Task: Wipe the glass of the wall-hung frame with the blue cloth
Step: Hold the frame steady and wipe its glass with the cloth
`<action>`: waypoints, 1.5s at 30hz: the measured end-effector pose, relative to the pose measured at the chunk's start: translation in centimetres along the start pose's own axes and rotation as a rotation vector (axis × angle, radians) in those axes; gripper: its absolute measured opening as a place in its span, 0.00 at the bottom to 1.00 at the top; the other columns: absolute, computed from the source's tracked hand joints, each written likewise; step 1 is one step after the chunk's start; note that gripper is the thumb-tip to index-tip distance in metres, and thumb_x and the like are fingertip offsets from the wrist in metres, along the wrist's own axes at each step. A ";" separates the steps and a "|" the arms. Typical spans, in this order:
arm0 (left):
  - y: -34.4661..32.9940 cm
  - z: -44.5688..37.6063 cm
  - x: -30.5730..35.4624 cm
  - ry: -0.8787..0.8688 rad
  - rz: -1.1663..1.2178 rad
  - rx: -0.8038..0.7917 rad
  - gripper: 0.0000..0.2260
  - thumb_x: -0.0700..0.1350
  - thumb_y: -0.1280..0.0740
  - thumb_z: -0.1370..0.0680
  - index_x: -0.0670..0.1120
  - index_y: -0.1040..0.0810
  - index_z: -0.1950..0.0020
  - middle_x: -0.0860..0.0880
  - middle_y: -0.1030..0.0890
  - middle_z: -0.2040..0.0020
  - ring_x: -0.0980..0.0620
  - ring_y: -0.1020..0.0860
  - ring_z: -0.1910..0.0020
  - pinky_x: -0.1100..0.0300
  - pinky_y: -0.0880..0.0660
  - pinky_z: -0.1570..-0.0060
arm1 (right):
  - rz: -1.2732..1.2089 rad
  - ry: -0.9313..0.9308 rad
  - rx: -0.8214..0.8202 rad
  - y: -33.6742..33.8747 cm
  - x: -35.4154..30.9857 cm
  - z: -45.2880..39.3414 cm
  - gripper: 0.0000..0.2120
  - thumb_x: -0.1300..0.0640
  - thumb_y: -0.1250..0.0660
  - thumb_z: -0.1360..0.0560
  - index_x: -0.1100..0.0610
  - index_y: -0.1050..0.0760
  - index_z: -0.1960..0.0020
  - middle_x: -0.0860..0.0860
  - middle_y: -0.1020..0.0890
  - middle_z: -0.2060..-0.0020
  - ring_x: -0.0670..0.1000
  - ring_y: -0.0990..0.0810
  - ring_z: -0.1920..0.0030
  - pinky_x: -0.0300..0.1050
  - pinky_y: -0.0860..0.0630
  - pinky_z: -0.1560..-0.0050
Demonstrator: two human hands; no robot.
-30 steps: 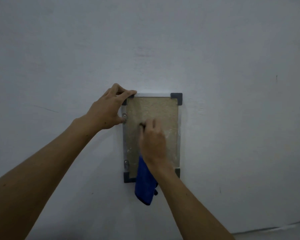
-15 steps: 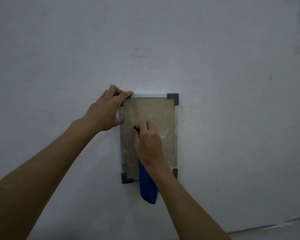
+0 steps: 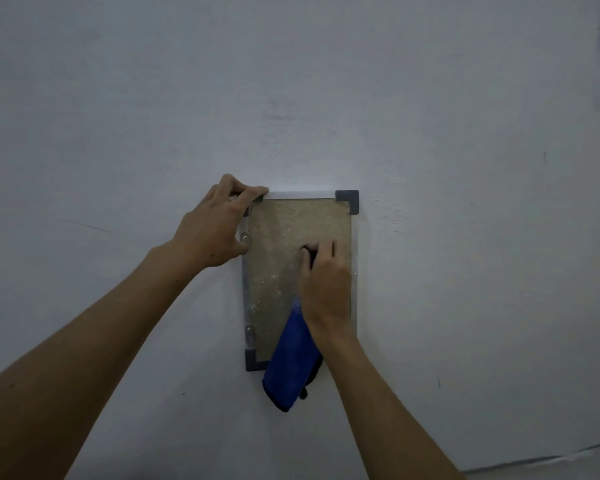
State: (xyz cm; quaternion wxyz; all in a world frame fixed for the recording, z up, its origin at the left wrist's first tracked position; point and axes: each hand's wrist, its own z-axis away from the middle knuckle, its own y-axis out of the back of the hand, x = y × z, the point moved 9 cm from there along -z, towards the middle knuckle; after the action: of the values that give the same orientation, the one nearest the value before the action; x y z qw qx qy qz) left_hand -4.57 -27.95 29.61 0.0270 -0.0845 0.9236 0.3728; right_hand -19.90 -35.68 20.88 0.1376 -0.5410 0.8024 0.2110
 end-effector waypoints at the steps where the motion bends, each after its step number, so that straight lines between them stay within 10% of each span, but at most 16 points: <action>1: 0.0 0.0 0.0 0.003 0.000 0.002 0.42 0.46 0.21 0.32 0.54 0.39 0.23 0.49 0.37 0.34 0.49 0.30 0.34 0.46 0.18 0.50 | 0.001 -0.004 -0.004 -0.1 -0.1 0.0 0.08 0.56 0.38 0.17 0.60 0.24 0.47 0.55 0.22 0.52 0.46 0.24 0.59 0.37 0.23 0.59; 16: 0.1 0.3 0.1 -0.008 0.007 0.016 0.41 0.46 0.21 0.32 0.55 0.38 0.24 0.50 0.37 0.35 0.49 0.30 0.34 0.47 0.18 0.53 | -0.036 -0.066 0.137 3.0 3.6 -0.6 0.05 0.59 0.34 0.19 0.60 0.26 0.49 0.54 0.25 0.52 0.46 0.25 0.61 0.42 0.19 0.59; 21: 0.3 0.3 0.2 -0.003 -0.012 -0.001 0.43 0.47 0.20 0.33 0.55 0.39 0.23 0.49 0.36 0.34 0.49 0.30 0.34 0.45 0.18 0.52 | 0.008 0.162 -0.077 0.8 0.2 0.4 0.06 0.58 0.35 0.19 0.62 0.23 0.48 0.56 0.22 0.53 0.48 0.24 0.60 0.41 0.21 0.60; 26: 0.2 0.4 0.4 0.022 -0.010 0.003 0.42 0.45 0.22 0.31 0.54 0.39 0.23 0.48 0.37 0.33 0.48 0.31 0.32 0.47 0.18 0.52 | -0.004 -0.085 0.107 4.0 4.7 -0.6 0.06 0.58 0.36 0.18 0.61 0.26 0.49 0.55 0.25 0.51 0.49 0.23 0.59 0.46 0.18 0.57; 40: 0.1 0.5 0.5 0.015 -0.029 0.009 0.43 0.46 0.21 0.32 0.54 0.40 0.23 0.48 0.37 0.33 0.47 0.30 0.33 0.46 0.18 0.52 | 0.037 0.146 -0.135 1.9 2.6 0.0 0.07 0.58 0.36 0.18 0.63 0.25 0.48 0.57 0.24 0.50 0.51 0.22 0.59 0.44 0.20 0.57; 45: 0.2 0.6 0.7 0.019 -0.018 0.021 0.42 0.45 0.21 0.32 0.53 0.39 0.23 0.47 0.36 0.33 0.45 0.31 0.32 0.44 0.18 0.51 | 0.010 0.015 0.036 4.5 4.9 -0.9 0.05 0.60 0.35 0.19 0.62 0.26 0.50 0.56 0.25 0.51 0.50 0.24 0.60 0.47 0.19 0.59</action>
State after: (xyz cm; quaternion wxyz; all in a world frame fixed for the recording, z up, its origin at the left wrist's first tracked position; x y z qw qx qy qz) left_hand -5.31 -27.46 29.27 0.0227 -0.0961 0.9269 0.3622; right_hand -25.86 -38.62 20.32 0.1402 -0.5361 0.8098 0.1929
